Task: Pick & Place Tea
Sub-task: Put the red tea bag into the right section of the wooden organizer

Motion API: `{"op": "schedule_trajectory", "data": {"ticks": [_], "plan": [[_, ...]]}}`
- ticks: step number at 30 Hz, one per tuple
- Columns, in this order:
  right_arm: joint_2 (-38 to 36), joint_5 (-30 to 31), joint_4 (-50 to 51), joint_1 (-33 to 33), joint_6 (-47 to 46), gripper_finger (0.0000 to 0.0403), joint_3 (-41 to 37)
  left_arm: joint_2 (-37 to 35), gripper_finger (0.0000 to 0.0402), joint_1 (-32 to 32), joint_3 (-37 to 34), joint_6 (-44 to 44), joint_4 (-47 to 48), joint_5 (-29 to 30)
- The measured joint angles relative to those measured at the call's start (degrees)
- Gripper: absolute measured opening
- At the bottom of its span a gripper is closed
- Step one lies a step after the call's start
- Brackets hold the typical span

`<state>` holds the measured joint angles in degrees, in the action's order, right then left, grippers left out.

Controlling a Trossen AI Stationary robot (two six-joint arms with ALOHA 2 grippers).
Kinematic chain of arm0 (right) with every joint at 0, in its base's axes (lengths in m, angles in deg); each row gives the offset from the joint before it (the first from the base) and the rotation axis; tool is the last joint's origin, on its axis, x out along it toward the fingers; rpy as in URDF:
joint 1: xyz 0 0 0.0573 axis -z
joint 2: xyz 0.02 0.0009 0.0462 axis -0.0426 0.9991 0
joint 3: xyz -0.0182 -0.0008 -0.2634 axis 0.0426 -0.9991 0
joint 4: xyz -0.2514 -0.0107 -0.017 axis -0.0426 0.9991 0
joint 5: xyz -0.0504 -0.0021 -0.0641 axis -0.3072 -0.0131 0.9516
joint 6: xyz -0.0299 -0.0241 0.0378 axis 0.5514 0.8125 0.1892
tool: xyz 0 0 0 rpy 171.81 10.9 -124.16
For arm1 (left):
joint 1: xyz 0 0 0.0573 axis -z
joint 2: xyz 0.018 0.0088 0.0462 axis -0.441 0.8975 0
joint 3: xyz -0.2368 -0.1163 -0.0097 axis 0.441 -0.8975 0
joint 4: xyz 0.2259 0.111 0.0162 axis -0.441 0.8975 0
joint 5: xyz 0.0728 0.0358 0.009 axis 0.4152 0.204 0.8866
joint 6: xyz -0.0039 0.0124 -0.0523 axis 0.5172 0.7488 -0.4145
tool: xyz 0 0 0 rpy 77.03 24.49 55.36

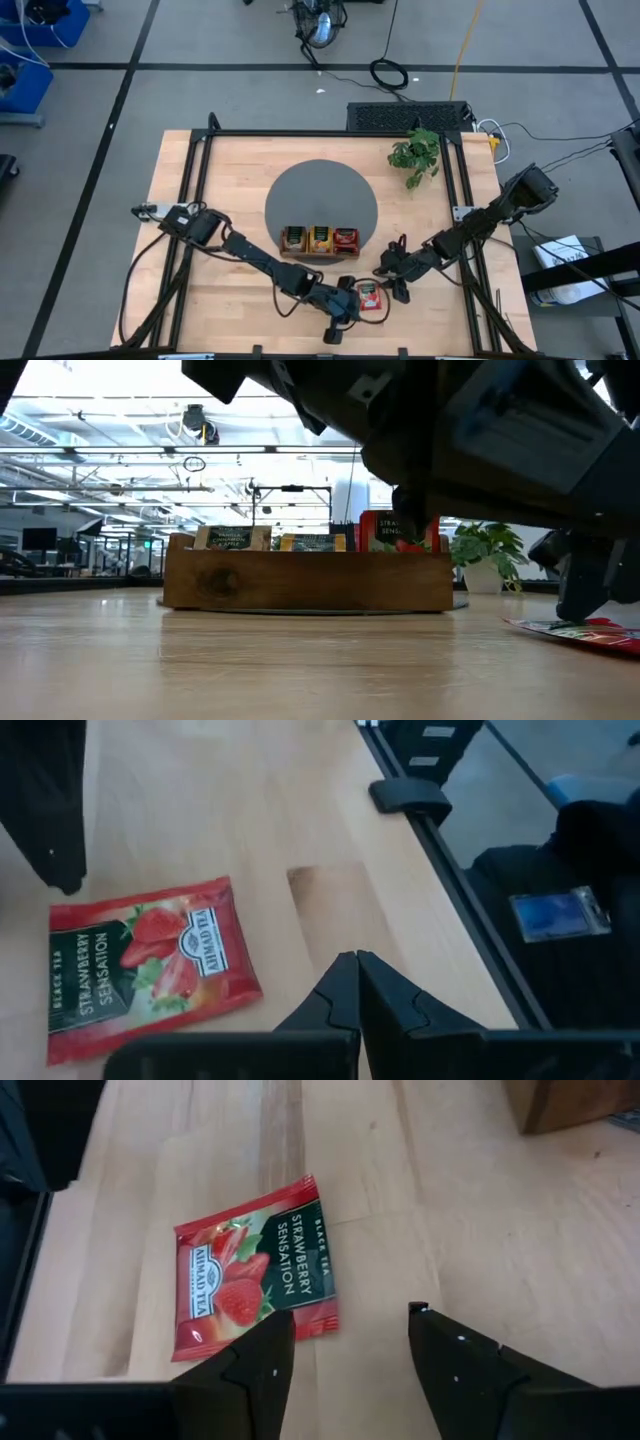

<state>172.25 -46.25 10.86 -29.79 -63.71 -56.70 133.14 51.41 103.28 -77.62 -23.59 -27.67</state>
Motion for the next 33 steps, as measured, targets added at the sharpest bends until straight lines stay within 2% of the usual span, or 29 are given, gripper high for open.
{"op": "schedule_trajectory", "data": {"ticks": [6, 12, 22, 33], "plan": [[0.13, -2.67, -1.46, -0.17, -2.21, 0.0184, 0.00, 1.70, 0.0003, -0.18, 0.00, -0.23, 0.05, -0.38], [0.71, -3.15, -1.76, -0.85, -4.91, 0.0183, 0.00, 3.97, 0.0003, -1.52, -0.02, -0.61, -2.20, -3.53], [3.37, -3.31, -3.50, -0.87, -4.79, 0.0176, 0.00, 4.04, 0.0005, -4.62, -0.02, -0.87, -1.31, -4.93], [5.61, -6.29, -5.25, -0.85, -4.59, 0.0163, 0.00, 4.04, 0.0003, -6.00, -0.02, -0.59, -0.87, -3.40]]}}
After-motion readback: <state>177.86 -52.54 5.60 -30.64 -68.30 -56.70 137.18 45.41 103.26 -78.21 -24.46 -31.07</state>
